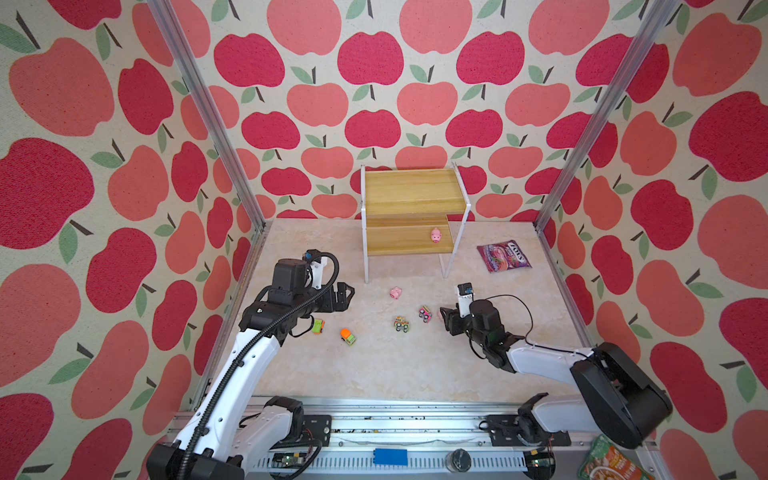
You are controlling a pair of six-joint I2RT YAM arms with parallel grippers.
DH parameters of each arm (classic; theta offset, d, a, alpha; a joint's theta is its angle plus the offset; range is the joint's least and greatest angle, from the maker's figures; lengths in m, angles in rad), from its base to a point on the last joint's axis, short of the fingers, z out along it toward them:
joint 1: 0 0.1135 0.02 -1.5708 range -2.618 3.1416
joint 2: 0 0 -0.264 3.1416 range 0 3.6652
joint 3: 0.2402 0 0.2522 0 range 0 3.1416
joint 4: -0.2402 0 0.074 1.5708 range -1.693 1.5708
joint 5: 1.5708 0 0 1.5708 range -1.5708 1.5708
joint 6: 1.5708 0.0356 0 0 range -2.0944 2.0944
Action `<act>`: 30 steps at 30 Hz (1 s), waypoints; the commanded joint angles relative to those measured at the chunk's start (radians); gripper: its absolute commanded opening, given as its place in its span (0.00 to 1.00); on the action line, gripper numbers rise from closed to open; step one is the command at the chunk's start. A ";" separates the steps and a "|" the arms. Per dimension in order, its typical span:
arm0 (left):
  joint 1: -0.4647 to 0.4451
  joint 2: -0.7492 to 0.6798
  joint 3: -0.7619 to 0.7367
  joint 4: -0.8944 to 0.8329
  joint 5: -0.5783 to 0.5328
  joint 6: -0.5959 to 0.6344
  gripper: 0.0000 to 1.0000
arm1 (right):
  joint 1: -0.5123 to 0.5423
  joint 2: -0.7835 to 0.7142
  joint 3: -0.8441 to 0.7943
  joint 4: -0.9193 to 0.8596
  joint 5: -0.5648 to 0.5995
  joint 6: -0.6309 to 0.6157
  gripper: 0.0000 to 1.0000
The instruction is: Place and organize the plastic toys onto the shelf
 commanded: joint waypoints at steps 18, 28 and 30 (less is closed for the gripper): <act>-0.011 -0.011 -0.013 -0.002 0.012 0.020 0.99 | -0.021 0.219 0.066 0.052 -0.069 -0.074 0.40; -0.010 -0.008 -0.010 0.000 0.016 0.019 0.99 | -0.011 0.169 0.049 0.007 0.121 0.083 0.34; -0.010 -0.007 -0.010 0.000 0.016 0.019 0.99 | -0.004 0.190 0.068 -0.033 0.184 0.133 0.35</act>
